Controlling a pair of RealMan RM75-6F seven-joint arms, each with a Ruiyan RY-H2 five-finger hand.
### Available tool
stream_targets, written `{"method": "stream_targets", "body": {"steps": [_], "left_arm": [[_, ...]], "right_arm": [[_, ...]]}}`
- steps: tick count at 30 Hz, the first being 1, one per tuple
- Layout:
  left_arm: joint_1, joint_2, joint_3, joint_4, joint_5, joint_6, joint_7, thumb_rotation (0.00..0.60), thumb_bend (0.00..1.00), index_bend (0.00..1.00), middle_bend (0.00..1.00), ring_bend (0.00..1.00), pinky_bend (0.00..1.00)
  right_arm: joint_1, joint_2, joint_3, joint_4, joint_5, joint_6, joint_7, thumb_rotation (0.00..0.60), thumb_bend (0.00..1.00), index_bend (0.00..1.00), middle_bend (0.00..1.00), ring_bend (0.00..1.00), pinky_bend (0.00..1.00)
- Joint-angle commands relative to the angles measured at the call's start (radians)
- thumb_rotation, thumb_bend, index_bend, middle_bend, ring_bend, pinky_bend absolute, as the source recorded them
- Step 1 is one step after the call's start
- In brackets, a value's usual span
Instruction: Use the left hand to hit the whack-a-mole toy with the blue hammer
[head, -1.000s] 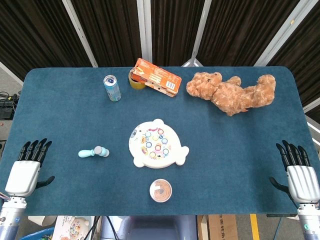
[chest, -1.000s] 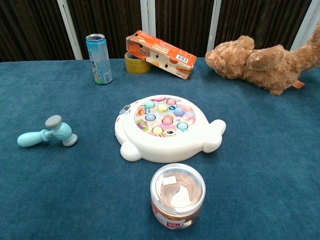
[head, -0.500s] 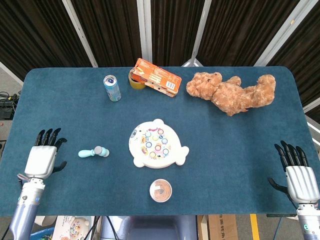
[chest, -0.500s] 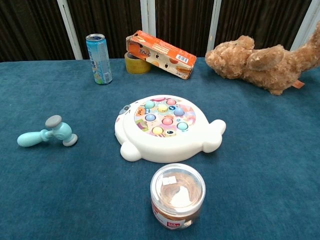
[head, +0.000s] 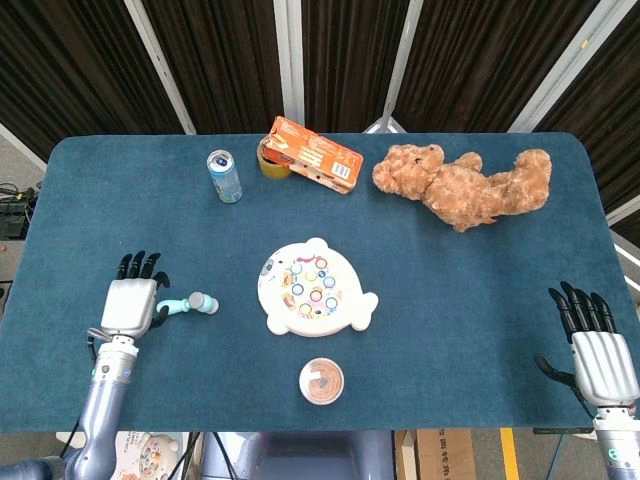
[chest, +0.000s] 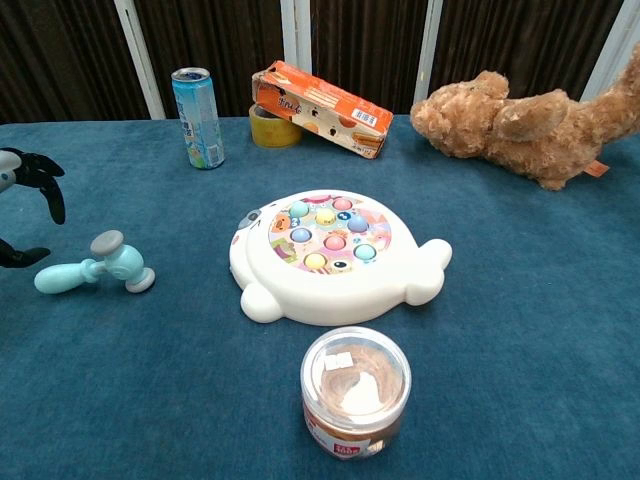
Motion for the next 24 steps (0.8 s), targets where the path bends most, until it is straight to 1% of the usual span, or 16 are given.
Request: {"method": "stream_targets", "body": {"steps": [1, 13, 24], "left_arm": [[-0.017, -0.029, 0.004, 0.023, -0.02, 0.004, 0.016, 0.6, 0.33, 0.44, 0.09, 0.0, 0.07], [-0.049, -0.097, 0.016, 0.071, -0.065, 0.006, 0.02, 0.6, 0.34, 0.47, 0.1, 0.0, 0.07], [-0.064, -0.126, 0.028, 0.089, -0.085, 0.011, 0.006, 0.6, 0.36, 0.47, 0.11, 0.0, 0.07]], "right_arm": [[0.0, 0.001, 0.0, 0.0, 0.001, -0.001, 0.002, 0.6, 0.19, 0.0, 0.0, 0.0, 0.0], [0.001, 0.003, -0.001, -0.003, 0.003, -0.005, 0.008, 0.6, 0.19, 0.0, 0.0, 0.0, 0.0], [0.0, 0.008, -0.002, -0.007, 0.004, -0.009, 0.022, 0.6, 0.19, 0.0, 0.0, 0.0, 0.0]]}}
